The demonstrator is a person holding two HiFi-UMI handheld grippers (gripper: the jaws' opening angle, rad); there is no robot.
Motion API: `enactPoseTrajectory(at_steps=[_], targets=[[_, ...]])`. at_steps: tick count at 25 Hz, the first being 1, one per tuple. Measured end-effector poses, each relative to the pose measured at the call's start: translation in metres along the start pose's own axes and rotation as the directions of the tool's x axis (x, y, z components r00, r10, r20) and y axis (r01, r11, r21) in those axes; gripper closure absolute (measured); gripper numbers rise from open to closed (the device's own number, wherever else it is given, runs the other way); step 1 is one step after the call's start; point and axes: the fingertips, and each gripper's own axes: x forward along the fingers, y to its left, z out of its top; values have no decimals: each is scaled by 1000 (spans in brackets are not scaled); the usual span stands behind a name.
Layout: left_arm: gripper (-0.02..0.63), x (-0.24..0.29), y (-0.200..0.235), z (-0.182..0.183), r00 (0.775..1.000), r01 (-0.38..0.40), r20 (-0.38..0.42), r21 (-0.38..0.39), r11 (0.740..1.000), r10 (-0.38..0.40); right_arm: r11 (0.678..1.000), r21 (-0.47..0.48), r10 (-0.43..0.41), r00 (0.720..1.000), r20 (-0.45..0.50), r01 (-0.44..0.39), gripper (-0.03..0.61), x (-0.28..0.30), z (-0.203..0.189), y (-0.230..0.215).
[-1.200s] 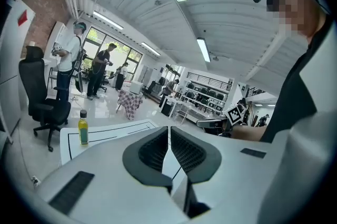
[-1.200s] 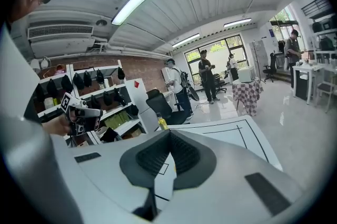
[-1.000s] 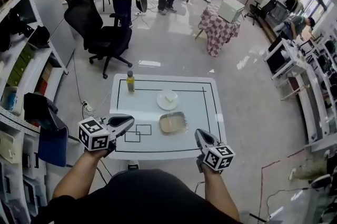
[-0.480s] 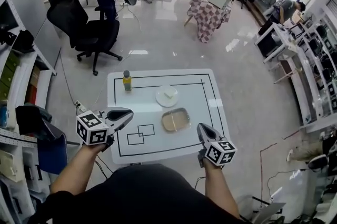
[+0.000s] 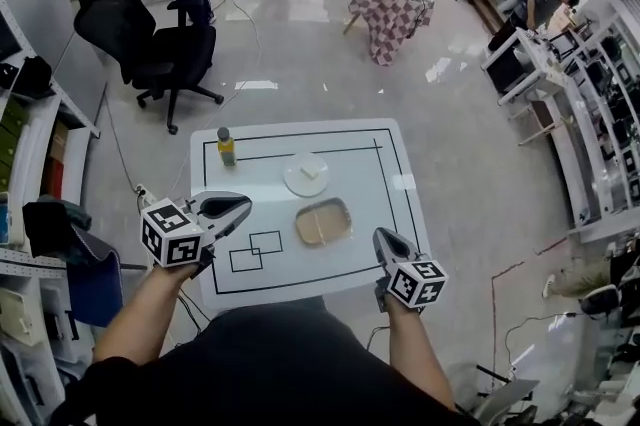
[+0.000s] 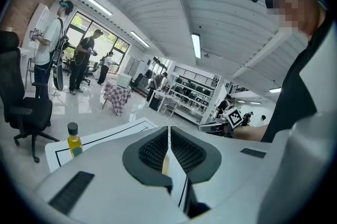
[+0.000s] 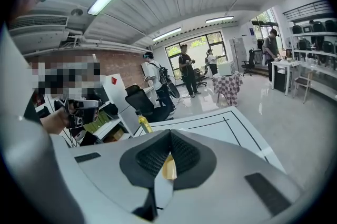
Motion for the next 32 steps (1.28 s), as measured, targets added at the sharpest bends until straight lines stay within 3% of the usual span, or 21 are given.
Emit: enactPoseTrajectory(at_steps=[12,19,32], targets=[[583,65,-30,28,993,-115,16,-27,993,115,992,-23,120,991,-52,-121,565,22,17,-87],[583,92,-27,28,984,-179,-5,-32,983,179,985,-5,173,981,-91,-174,565,41,6,-118],[583,140,-23,13,977,-210,-45,-77,975,207,972,13,232,950,-208,-234,549,76,-38,-167]])
